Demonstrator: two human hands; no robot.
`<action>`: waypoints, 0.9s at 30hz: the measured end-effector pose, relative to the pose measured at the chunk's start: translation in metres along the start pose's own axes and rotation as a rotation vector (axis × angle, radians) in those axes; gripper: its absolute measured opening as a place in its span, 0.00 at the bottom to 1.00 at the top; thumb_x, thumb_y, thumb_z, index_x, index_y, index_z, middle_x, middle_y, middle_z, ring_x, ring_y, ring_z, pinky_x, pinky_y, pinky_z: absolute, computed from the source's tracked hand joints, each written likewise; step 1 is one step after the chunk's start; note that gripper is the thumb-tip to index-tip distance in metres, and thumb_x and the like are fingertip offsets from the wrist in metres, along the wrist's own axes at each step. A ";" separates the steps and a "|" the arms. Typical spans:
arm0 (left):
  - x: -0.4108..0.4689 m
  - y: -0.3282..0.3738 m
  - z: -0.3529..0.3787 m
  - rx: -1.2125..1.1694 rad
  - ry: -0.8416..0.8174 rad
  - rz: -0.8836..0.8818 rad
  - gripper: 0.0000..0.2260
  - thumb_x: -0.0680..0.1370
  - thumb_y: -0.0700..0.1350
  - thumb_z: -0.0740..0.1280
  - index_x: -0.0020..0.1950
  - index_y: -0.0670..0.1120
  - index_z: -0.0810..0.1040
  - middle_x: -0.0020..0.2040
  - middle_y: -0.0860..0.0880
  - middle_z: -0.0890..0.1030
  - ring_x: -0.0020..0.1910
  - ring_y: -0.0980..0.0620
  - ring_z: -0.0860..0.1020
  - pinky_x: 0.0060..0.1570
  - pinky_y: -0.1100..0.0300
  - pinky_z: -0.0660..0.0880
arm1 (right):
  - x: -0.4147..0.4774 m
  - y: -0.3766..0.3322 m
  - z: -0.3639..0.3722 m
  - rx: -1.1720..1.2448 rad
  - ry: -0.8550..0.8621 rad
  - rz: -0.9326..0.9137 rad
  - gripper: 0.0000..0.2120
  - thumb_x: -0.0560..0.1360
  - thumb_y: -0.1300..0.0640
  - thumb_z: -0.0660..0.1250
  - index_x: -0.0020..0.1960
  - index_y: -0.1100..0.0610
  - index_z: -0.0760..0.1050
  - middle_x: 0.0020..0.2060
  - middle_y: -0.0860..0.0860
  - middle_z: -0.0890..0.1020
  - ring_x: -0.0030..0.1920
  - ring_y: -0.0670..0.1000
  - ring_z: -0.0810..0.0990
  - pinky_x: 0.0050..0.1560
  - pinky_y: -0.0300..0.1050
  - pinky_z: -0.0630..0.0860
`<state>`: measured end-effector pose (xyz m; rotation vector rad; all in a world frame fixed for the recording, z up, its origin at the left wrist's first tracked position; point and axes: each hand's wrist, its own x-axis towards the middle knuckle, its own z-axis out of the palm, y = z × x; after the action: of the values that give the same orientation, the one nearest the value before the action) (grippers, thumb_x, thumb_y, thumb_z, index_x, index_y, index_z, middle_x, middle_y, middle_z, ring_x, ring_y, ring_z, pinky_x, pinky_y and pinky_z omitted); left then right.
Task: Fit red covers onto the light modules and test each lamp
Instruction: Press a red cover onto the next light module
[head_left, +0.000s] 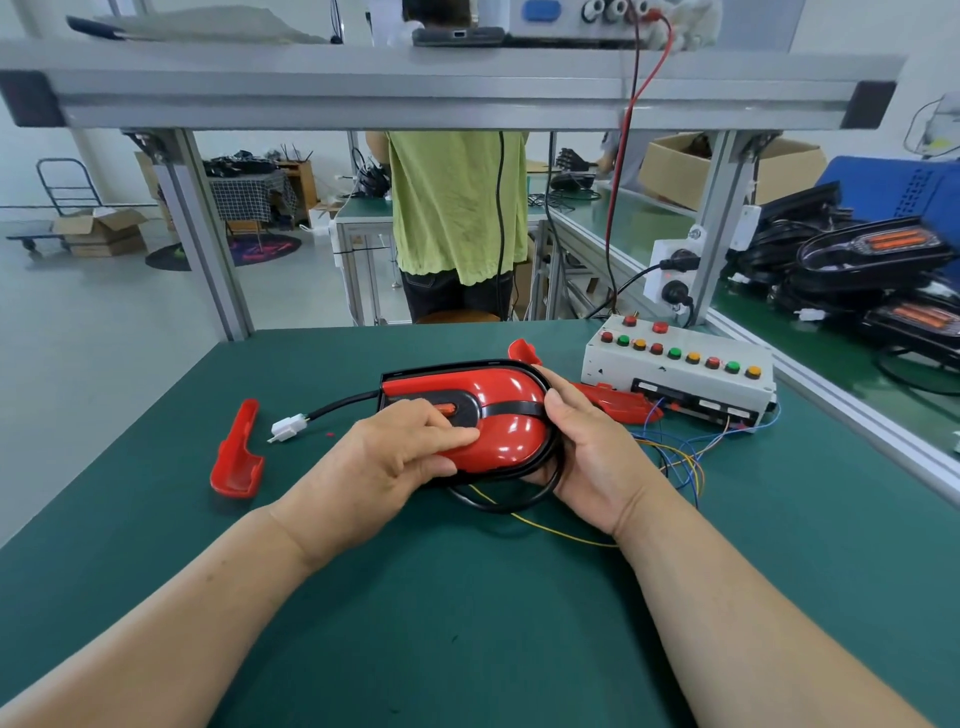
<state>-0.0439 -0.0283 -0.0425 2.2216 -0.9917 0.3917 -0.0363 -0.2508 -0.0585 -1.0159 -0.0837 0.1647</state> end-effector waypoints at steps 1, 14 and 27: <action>-0.001 0.001 0.002 0.004 0.009 -0.003 0.16 0.77 0.34 0.70 0.64 0.43 0.81 0.52 0.47 0.79 0.59 0.51 0.77 0.63 0.58 0.71 | 0.000 0.000 0.000 0.003 0.002 -0.002 0.18 0.85 0.58 0.55 0.73 0.49 0.71 0.63 0.57 0.81 0.58 0.58 0.82 0.47 0.52 0.84; -0.002 0.005 0.010 0.010 0.051 -0.005 0.16 0.76 0.32 0.70 0.63 0.42 0.81 0.50 0.46 0.78 0.54 0.47 0.77 0.57 0.62 0.72 | 0.001 0.004 -0.001 0.008 0.017 -0.023 0.18 0.85 0.57 0.55 0.74 0.51 0.69 0.63 0.57 0.81 0.65 0.60 0.79 0.65 0.62 0.74; -0.002 0.005 0.024 0.123 0.068 0.073 0.17 0.74 0.30 0.71 0.62 0.39 0.82 0.46 0.43 0.78 0.47 0.43 0.76 0.52 0.55 0.72 | 0.003 0.013 -0.002 -0.163 0.032 -0.121 0.41 0.61 0.65 0.78 0.71 0.52 0.70 0.56 0.59 0.84 0.54 0.57 0.84 0.50 0.51 0.82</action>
<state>-0.0492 -0.0454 -0.0587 2.2696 -1.0393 0.5721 -0.0347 -0.2451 -0.0706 -1.1724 -0.1306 0.0317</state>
